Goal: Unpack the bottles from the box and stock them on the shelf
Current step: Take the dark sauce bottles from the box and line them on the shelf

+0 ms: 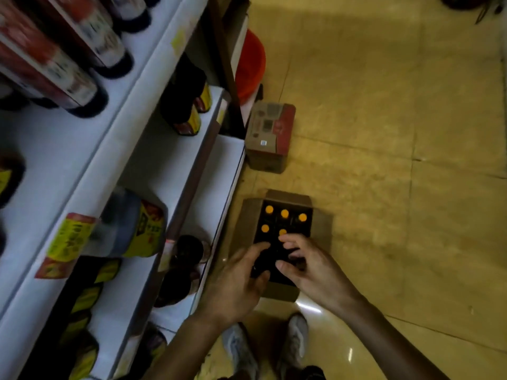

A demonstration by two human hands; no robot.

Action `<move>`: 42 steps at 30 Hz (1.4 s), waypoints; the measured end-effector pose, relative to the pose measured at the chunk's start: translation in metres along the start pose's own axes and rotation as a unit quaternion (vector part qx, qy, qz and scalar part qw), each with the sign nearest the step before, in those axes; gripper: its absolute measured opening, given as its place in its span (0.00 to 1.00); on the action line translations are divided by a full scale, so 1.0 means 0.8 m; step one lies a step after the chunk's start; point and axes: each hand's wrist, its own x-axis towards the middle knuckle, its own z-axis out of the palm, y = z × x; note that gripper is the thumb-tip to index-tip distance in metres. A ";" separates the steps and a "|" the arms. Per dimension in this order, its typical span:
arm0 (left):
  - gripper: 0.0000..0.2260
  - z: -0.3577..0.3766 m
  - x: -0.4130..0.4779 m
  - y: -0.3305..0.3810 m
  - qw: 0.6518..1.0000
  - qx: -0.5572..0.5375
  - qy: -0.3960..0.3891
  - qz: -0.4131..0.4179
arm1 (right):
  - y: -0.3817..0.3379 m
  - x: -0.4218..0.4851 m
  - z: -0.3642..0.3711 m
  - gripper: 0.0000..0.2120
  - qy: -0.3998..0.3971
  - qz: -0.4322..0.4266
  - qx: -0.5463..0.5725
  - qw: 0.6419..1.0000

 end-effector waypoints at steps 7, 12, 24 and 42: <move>0.25 0.086 0.074 -0.136 0.999 0.000 -0.031 -0.015 | 0.112 0.088 0.098 0.22 0.002 0.041 0.004 0.999; 0.25 0.142 0.139 -0.231 0.998 0.000 -0.046 -0.037 | 0.192 0.148 0.160 0.21 -0.026 0.048 -0.034 0.998; 0.23 0.195 0.257 -0.368 0.999 0.048 -0.014 0.011 | 0.305 0.299 0.237 0.22 -0.149 -0.031 -0.223 0.963; 0.24 0.193 0.264 -0.361 0.963 0.250 -0.074 0.071 | 0.323 0.316 0.257 0.18 -0.257 -0.111 -0.311 0.908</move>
